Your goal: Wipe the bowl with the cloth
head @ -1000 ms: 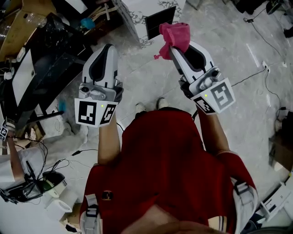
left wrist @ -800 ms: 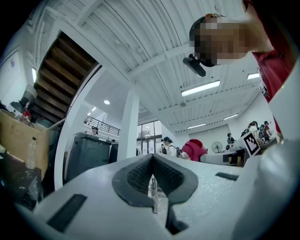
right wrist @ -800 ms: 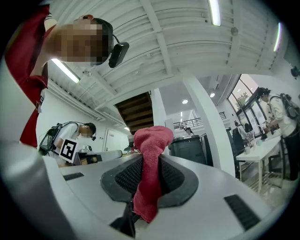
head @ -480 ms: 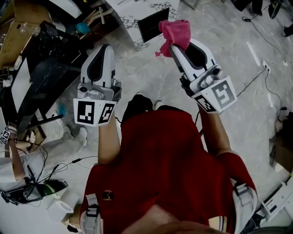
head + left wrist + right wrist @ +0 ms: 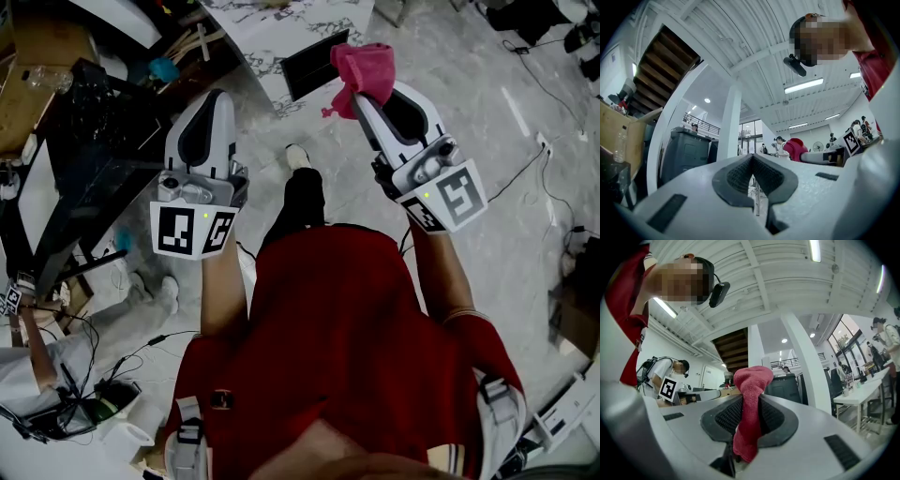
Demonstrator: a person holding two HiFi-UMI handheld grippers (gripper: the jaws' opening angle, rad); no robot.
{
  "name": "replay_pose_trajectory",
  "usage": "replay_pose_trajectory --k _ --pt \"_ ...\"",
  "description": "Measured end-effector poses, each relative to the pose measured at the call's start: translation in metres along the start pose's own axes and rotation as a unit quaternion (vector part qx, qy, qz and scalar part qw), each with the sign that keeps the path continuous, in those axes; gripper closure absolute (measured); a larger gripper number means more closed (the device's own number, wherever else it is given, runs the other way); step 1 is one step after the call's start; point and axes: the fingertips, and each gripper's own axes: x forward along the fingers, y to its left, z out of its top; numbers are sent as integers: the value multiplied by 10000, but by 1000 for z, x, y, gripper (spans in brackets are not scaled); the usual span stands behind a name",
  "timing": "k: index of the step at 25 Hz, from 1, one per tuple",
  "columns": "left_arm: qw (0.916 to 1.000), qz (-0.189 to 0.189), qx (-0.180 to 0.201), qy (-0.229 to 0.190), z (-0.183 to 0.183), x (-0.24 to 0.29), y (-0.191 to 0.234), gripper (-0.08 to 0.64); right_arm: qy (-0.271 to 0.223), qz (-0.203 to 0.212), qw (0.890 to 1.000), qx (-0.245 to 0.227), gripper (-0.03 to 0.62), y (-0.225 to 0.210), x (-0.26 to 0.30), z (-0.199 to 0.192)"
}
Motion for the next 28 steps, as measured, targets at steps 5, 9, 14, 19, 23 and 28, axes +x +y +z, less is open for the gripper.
replay_pose_trajectory --k 5,9,14,19,23,28 --pt "10000 -21 78 -2 -14 40 37 554 22 15 9999 -111 511 -31 45 -5" --pt "10000 -54 79 18 -23 80 69 554 68 -1 9999 -137 511 -61 85 -9" --pt "9999 -133 47 43 -31 135 114 554 39 -50 10000 -72 511 -104 141 -9" --pt "9998 -197 8 80 -43 185 158 554 85 -222 9997 -94 511 -147 186 -17" --pt "9996 -275 -70 68 -52 211 183 554 80 -291 9995 -125 511 -171 220 -20" --pt "9993 -268 -258 20 -66 231 205 554 124 -287 9993 -222 511 -185 245 -23"
